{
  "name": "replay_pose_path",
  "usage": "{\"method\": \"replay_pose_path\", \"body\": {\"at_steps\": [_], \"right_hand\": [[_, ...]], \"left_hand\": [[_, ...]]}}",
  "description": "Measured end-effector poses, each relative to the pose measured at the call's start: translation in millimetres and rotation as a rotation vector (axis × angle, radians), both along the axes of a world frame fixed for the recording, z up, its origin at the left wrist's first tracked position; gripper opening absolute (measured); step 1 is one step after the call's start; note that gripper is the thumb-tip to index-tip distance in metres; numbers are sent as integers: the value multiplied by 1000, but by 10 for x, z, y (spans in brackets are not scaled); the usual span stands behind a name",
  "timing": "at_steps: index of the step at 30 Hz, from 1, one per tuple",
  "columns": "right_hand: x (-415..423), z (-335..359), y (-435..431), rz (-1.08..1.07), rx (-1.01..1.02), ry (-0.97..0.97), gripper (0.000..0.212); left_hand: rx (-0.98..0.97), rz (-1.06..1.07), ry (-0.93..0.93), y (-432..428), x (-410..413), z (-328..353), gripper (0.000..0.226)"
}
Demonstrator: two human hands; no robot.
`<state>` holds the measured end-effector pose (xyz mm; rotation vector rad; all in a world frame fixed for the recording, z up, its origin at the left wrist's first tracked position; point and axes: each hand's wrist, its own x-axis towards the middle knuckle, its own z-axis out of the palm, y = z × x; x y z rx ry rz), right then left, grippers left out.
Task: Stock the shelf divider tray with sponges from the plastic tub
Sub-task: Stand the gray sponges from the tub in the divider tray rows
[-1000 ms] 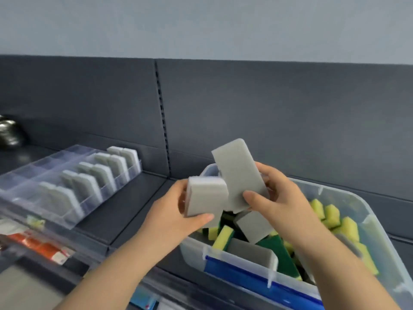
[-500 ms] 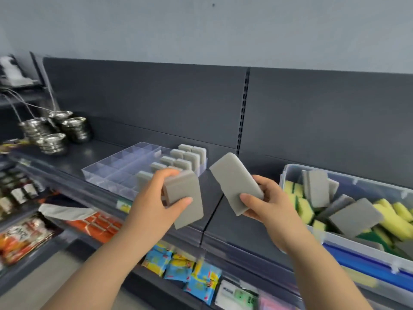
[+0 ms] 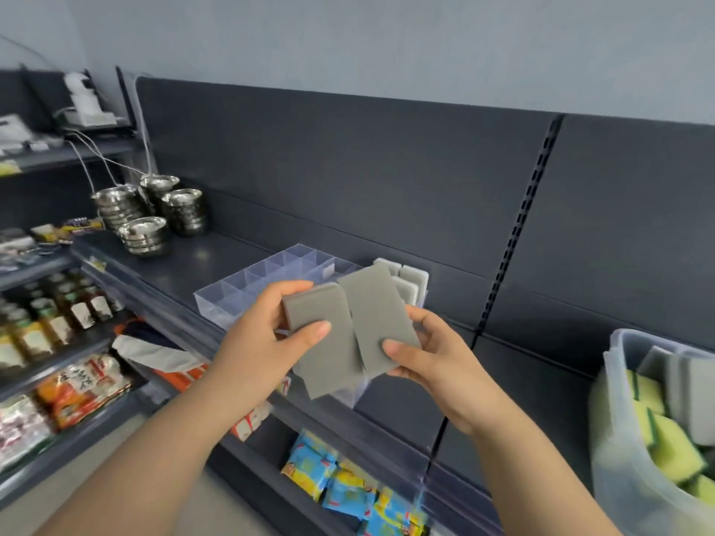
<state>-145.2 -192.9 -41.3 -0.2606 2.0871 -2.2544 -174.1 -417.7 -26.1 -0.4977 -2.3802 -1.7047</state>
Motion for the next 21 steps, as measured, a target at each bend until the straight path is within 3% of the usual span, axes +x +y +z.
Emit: {"method": "replay_pose_path", "body": {"at_steps": [4, 9, 11, 17, 21], "right_hand": [[-586, 138, -48, 112, -5, 49, 68], [-1291, 369, 103, 76, 65, 118, 99], [-1543, 444, 187, 67, 86, 114, 101], [-2160, 545, 309, -117, 81, 167, 53], [-2396, 424, 322, -253, 68, 192, 33]], "left_hand": [[-30, -80, 26, -62, -690, 234, 40], [-148, -221, 28, 92, -1519, 505, 41], [-174, -253, 25, 154, -1777, 559, 40], [-80, -139, 74, 110, -2379, 555, 40], [-64, -75, 75, 35, -2704, 498, 41]]}}
